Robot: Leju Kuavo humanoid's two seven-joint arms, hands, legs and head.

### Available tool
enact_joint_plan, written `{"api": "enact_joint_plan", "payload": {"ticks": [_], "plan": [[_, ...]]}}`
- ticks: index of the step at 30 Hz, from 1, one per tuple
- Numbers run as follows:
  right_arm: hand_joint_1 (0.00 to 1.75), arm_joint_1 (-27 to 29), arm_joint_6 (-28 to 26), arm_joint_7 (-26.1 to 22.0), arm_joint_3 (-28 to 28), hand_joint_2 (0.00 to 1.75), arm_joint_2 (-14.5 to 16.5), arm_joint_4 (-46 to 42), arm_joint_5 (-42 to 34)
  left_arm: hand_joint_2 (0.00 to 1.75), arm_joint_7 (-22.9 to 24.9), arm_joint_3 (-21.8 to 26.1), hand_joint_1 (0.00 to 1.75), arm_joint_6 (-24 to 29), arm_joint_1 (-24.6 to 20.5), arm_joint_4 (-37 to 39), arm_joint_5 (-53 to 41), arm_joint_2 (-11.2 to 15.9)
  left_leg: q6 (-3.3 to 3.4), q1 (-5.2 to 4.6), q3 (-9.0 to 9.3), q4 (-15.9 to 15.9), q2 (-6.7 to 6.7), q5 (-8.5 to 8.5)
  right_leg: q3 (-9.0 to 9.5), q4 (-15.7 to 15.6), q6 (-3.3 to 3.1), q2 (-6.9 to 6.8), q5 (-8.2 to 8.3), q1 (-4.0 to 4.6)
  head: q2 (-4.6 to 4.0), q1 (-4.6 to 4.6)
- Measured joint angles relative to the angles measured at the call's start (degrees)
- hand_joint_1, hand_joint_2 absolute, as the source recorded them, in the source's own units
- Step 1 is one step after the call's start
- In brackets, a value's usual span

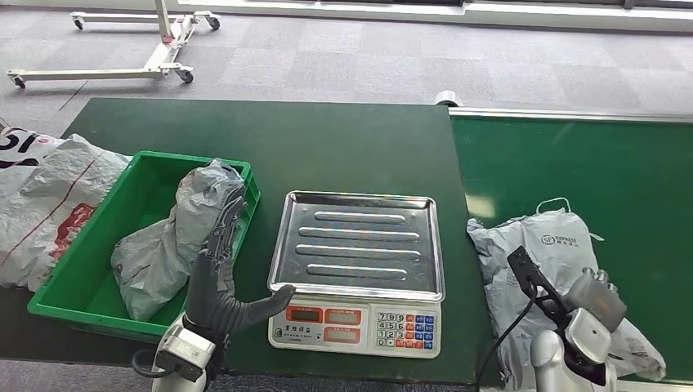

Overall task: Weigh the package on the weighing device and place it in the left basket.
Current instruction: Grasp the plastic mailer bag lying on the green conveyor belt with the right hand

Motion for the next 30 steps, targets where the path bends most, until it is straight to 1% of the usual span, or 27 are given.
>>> {"api": "enact_joint_plan", "payload": {"ticks": [8,13,17,19,21,25,26,28,30], "plan": [[0.0,0.3,1.08,3.98,-1.36,0.0,-0.77,2.74,0.01,1.75,0.0,0.47,0.0,-0.45,0.14,0.29,-0.26,-0.66,-0.02,0.01,0.01,-0.02,0.02,-0.02,-0.02,0.0,-0.01,0.03,-0.05,0.03,0.0,0.01],[0.0,1.69,3.51,1.93,-2.57,0.0,-0.74,3.35,0.01,1.75,0.0,0.49,0.0,-0.23,0.14,0.88,-0.24,-0.85,-0.02,0.0,0.01,-0.01,0.01,-0.01,0.0,0.0,0.0,0.02,-0.05,0.0,0.0,0.0],[0.0,2.43,4.12,1.12,-3.03,0.0,-0.68,3.58,0.01,1.75,0.0,0.48,0.0,-0.18,0.12,1.38,-0.22,-0.87,-0.01,0.0,0.01,-0.01,0.03,-0.02,-0.01,0.0,0.0,0.04,-0.05,-0.01,0.0,0.0],[0.0,2.5,4.24,0.97,-3.14,0.87,-0.67,3.7,-0.02,1.75,0.0,0.49,0.0,-0.17,0.12,1.56,-0.22,-0.88,-0.01,0.0,0.02,-0.01,0.04,-0.02,-0.01,0.0,0.0,0.05,-0.05,-0.01,0.0,0.0],[0.0,2.53,5.38,-1.2,-3.25,1.75,-0.6,3.85,-1.02,1.75,0.0,0.49,0.0,0.09,0.14,1.66,-0.22,-0.87,-0.01,0.0,0.01,-0.01,0.05,-0.02,0.0,0.0,0.0,0.05,-0.05,0.0,0.0,0.0],[0.0,3.07,9.16,-12.45,-2.55,1.75,-0.2,4.26,-5.88,1.75,-0.02,0.49,0.0,1.43,0.31,1.67,-0.01,-0.81,-0.01,0.01,0.02,-0.02,0.08,-0.02,0.0,0.0,0.0,0.08,-0.05,0.03,0.0,0.01],[0.0,3.33,9.47,-14.17,-1.9,1.75,-0.08,4.3,-6.8,1.75,-0.02,0.49,0.0,1.67,0.37,1.66,0.1,-0.76,-0.02,0.01,0.02,-0.02,0.08,-0.02,0.0,0.0,0.0,0.09,-0.05,0.04,0.0,0.0],[0.0,3.89,9.87,-15.77,-0.16,1.75,0.07,4.06,-8.32,1.75,-0.02,0.49,0.0,1.84,0.45,1.63,0.24,-0.64,-0.02,0.01,0.02,-0.02,0.08,-0.02,0.0,0.0,-0.01,0.09,-0.05,0.07,0.0,0.0],[0.0,4.24,10.3,-16.02,1.65,1.75,0.1,3.47,-9.44,1.75,-0.02,0.5,0.0,1.74,0.49,1.48,0.22,-0.57,-0.02,0.01,0.02,-0.03,0.1,-0.01,0.0,0.0,-0.01,0.1,-0.05,0.07,0.0,0.0]]}}
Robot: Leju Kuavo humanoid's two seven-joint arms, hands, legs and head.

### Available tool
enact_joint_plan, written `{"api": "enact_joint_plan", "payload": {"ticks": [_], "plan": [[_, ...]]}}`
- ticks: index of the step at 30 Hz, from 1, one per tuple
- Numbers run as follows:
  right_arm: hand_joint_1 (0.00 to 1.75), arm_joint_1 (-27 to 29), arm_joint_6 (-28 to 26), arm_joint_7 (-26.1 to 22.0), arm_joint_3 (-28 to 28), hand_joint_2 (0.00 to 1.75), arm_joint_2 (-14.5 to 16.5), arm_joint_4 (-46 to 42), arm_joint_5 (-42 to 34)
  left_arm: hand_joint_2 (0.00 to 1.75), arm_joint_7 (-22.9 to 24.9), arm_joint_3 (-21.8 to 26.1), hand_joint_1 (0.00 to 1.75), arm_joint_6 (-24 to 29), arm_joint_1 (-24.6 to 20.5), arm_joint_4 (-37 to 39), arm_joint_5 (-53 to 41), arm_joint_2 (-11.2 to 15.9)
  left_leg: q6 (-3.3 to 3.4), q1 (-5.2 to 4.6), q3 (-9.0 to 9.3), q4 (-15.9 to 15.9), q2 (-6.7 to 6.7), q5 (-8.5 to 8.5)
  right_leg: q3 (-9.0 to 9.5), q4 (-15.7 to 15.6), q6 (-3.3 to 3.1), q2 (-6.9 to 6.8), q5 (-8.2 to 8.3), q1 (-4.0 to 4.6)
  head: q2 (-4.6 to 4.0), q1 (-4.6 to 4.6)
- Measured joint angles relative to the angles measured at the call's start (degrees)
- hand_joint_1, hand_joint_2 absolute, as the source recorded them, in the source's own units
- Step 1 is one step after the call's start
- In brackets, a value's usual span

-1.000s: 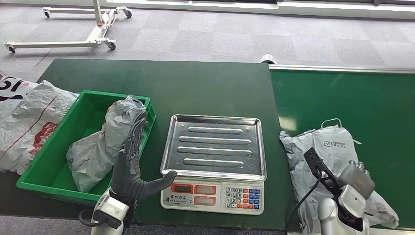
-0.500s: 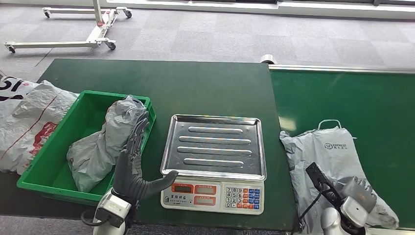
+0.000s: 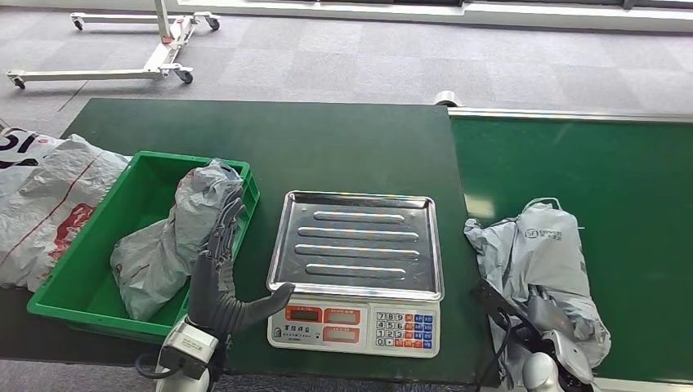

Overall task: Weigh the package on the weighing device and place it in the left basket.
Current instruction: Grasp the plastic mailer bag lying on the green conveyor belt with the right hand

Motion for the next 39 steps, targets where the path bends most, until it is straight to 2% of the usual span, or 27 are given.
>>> {"api": "enact_joint_plan", "payload": {"ticks": [2,5,6,31,34,37,39], "plan": [[0.06,0.06,0.35,-0.01,1.38,1.75,0.0,-0.63,-0.56,1.75,0.01,0.02,0.0,-0.21,0.12,-0.28,-0.11,0.02,0.0,0.01,0.0,0.0,0.03,0.0,0.0,0.0,0.0,0.03,0.0,0.0,0.0,0.0],[1.37,0.0,0.49,-0.09,2.74,1.75,-0.02,-1.21,-0.81,1.75,0.01,0.03,0.0,-0.36,0.61,-0.73,-0.38,0.02,0.0,0.01,0.01,0.0,0.05,0.0,0.0,0.0,0.0,0.06,0.0,-0.02,0.0,0.0],[1.75,-0.02,0.49,-0.19,3.06,1.75,-0.03,-1.28,-0.91,1.75,0.0,0.03,0.0,-0.34,0.76,-0.82,-0.43,0.02,0.0,0.01,0.01,0.0,0.05,0.0,0.0,0.0,0.0,0.06,0.0,-0.02,0.0,0.0],[1.75,-1.08,-1.4,-0.93,5.97,1.75,-0.57,-2.48,-1.82,1.75,0.01,0.38,0.0,0.57,1.06,-1.79,-0.53,0.17,0.0,0.0,0.01,0.0,0.04,-0.01,0.01,0.0,0.0,0.05,0.0,-0.02,0.0,0.0],[1.75,-1.11,-7.14,-0.3,5.95,1.75,-0.54,-2.81,-0.5,1.75,0.0,0.44,0.0,1.72,1.6,-2.25,0.27,0.32,0.0,0.0,-0.01,0.0,0.04,-0.01,0.0,0.0,0.0,0.05,0.01,-0.03,0.0,0.0],[1.75,-1.13,-20.69,-0.48,5.71,1.75,0.07,-6.38,2.53,1.75,0.0,0.44,0.0,3.17,2.44,-3.15,1.63,0.82,0.0,0.0,-0.02,0.0,0.04,0.0,-0.04,0.0,0.0,0.04,0.01,-0.04,0.0,-0.01],[1.75,-1.15,-27.72,-1.54,5.26,1.75,0.93,-11.56,4.56,1.75,0.0,0.38,0.0,3.74,2.82,-3.6,2.33,1.27,0.0,0.0,-0.01,0.0,0.05,0.0,-0.04,0.0,0.0,0.04,0.0,-0.03,0.0,-0.01]]}}
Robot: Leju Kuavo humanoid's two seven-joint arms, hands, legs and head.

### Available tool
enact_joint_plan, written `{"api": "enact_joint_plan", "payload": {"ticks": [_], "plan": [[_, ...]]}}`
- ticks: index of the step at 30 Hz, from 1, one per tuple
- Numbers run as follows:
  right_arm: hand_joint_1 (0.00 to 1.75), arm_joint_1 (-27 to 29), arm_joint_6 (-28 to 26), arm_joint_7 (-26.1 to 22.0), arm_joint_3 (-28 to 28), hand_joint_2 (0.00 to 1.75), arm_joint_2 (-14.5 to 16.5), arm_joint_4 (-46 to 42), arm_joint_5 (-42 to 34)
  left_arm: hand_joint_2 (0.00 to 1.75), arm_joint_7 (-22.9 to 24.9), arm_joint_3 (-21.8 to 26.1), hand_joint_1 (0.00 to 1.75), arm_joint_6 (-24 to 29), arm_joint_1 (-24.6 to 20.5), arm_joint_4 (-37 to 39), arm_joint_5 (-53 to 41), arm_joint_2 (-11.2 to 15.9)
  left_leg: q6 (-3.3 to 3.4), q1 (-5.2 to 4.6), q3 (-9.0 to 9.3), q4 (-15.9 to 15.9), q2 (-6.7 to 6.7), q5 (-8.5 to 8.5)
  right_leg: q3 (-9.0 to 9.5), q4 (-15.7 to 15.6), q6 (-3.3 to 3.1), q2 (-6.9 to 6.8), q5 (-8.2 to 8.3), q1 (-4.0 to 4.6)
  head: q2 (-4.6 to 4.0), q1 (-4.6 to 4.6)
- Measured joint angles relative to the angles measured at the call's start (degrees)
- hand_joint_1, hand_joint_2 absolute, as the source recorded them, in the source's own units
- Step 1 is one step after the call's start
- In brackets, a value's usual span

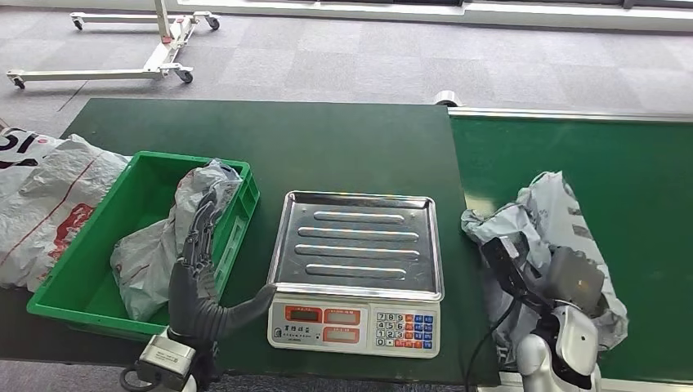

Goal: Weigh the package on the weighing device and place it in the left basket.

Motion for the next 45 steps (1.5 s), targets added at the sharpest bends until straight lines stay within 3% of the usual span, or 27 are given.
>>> {"api": "enact_joint_plan", "payload": {"ticks": [6,13,16,18,20,23,26,30,36,37,40,41,45], "plan": [[1.75,0.43,-7.94,-3.42,-0.81,1.75,2.85,-13.73,3.01,1.75,0.01,-1.31,0.0,0.8,-0.17,0.07,1.0,1.2,-0.02,0.0,0.01,0.0,0.0,-0.01,-0.01,0.0,-0.02,0.01,-0.02,0.0,0.0,0.0],[1.75,1.36,-9.17,-4.05,-1.11,1.75,4.2,-19.02,3.14,1.75,0.02,-1.99,0.0,0.99,-0.21,0.15,1.23,1.95,-0.01,0.0,0.02,0.0,0.01,-0.01,0.0,0.0,-0.01,0.01,-0.01,-0.04,-0.01,0.01],[1.75,2.11,-12.43,-5.03,-1.17,1.75,4.68,-19.86,3.32,1.75,0.01,-2.49,0.0,1.29,-0.23,0.2,1.87,2.38,-0.01,0.0,0.03,0.01,0.0,-0.01,0.0,0.0,-0.01,0.01,-0.01,-0.04,0.0,0.01],[1.75,2.78,-14.87,-7.08,-1.11,1.75,4.88,-20.5,2.44,1.75,0.01,-3.04,0.0,1.82,-0.33,0.4,2.42,2.78,-0.02,0.0,0.01,0.0,0.01,-0.02,0.02,0.0,-0.01,0.0,-0.01,-0.03,0.0,0.01],[1.75,3.02,-12.1,-12.46,-0.2,1.75,4.83,-20.8,-2.45,1.75,0.01,-3.67,0.0,2.98,-0.51,0.71,2.96,3.27,-0.06,0.0,-0.11,-0.02,0.1,-0.07,0.05,0.0,-0.02,0.08,-0.02,0.0,0.0,0.01],[1.75,2.62,-1.97,-24.36,5.46,1.75,4.19,-20.04,-10.75,1.75,0.01,-4.74,0.0,4.14,-1.29,1.19,4.01,4.18,-0.11,0.01,-0.2,-0.05,0.24,-0.14,0.04,0.0,-0.05,0.2,-0.03,0.04,0.0,0.0],[1.75,1.23,1.76,-30.95,14.04,1.75,3.76,-17.69,-11.99,1.75,0.02,-5.89,0.0,4.35,-2.74,2.12,4.83,5.03,-0.14,0.05,0.04,-0.05,0.2,0.01,0.01,0.01,-0.1,0.14,0.01,0.12,0.0,0.0],[1.75,-0.65,2.2,-32.31,23.96,1.75,3.21,-15.15,-11.8,1.75,0.02,-6.73,0.0,5.1,-3.91,3.28,5.01,5.67,-0.19,0.07,0.06,-0.06,0.17,0.05,0.01,0.02,-0.12,0.12,0.02,0.15,0.0,-0.01],[1.75,-2.54,2.24,-31.66,30.79,1.75,2.34,-12.66,-12.37,1.75,0.02,-7.21,0.0,5.48,-4.38,4.27,5.0,6.29,-0.17,0.06,0.04,-0.06,0.16,0.03,0.01,0.02,-0.11,0.13,0.02,0.1,0.0,0.0],[1.39,-2.92,2.35,-31.34,31.27,1.75,2.23,-12.43,-12.63,1.75,0.02,-7.21,0.0,5.61,-4.38,4.31,4.96,6.36,-0.16,0.06,0.03,-0.06,0.16,0.02,0.01,0.02,-0.11,0.13,0.02,0.08,0.0,0.01],[0.08,-4.5,2.81,-29.86,32.23,1.75,1.95,-11.75,-12.83,1.75,0.02,-7.21,0.0,5.99,-4.34,4.32,4.69,6.57,-0.15,0.06,0.04,-0.06,0.16,0.02,0.01,0.02,-0.11,0.13,0.02,0.05,0.0,-0.01],[0.0,-5.0,2.65,-29.21,32.45,1.75,1.89,-11.51,-12.49,1.75,0.02,-7.21,0.0,6.04,-4.29,4.32,4.58,6.62,-0.15,0.06,0.04,-0.05,0.16,0.02,0.01,0.02,-0.1,0.13,0.02,0.05,0.0,-0.01],[0.0,-6.33,0.74,-27.27,33.07,1.75,1.67,-10.6,-10.84,1.75,0.02,-7.21,0.0,6.14,-4.03,4.31,4.24,6.7,-0.15,0.05,0.04,-0.05,0.15,0.02,0.02,0.02,-0.1,0.12,0.02,0.06,0.0,-0.01]]}}
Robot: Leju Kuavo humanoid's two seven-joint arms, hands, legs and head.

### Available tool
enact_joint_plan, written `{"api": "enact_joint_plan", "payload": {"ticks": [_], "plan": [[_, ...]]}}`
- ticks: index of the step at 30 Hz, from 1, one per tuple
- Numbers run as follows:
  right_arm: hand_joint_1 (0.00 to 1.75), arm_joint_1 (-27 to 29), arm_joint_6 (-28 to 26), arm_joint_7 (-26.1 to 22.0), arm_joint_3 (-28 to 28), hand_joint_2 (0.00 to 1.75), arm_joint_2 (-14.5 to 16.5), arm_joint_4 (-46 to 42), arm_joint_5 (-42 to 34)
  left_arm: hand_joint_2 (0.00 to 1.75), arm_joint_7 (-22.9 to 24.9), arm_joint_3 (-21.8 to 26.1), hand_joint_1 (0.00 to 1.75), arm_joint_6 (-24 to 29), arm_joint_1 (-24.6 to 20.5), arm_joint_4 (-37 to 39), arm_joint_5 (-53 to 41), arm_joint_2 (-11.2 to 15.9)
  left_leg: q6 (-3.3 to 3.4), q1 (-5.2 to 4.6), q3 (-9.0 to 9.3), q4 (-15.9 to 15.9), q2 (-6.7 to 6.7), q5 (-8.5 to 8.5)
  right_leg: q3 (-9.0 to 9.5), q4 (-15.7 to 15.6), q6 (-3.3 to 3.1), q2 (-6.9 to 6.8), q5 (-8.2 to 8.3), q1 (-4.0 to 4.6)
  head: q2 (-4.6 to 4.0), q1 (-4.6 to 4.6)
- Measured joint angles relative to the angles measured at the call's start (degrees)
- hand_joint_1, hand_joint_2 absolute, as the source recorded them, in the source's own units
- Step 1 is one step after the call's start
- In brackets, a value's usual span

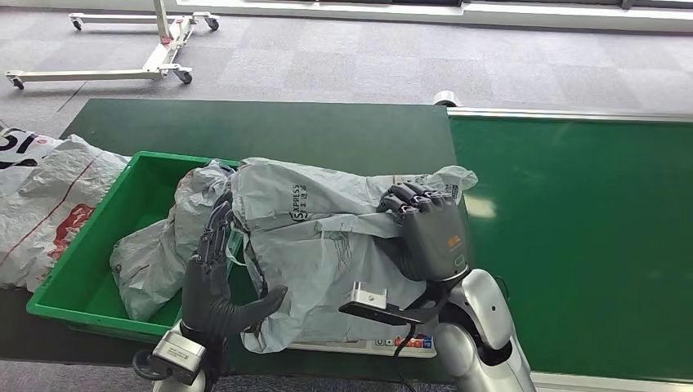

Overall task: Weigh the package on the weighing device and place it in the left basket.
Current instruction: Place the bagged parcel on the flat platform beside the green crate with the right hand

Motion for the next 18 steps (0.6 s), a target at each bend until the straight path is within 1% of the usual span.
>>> {"api": "enact_joint_plan", "payload": {"ticks": [7,18], "plan": [[0.0,-1.01,-1.29,1.05,0.43,1.75,-0.51,0.91,0.73,1.75,0.0,0.01,0.0,0.34,0.14,-0.01,-0.17,0.13,0.0,0.0,-0.01,0.0,-0.01,0.0,-0.01,0.0,-0.01,0.0,0.0,0.03,0.0,0.0],[0.0,-1.54,-1.49,1.78,0.93,1.75,-0.95,2.05,0.93,1.75,0.0,0.02,0.0,0.47,0.25,-0.01,-0.25,0.15,0.0,0.0,-0.01,0.0,-0.02,0.0,0.0,0.0,0.0,0.0,0.0,0.03,0.0,0.0]]}}
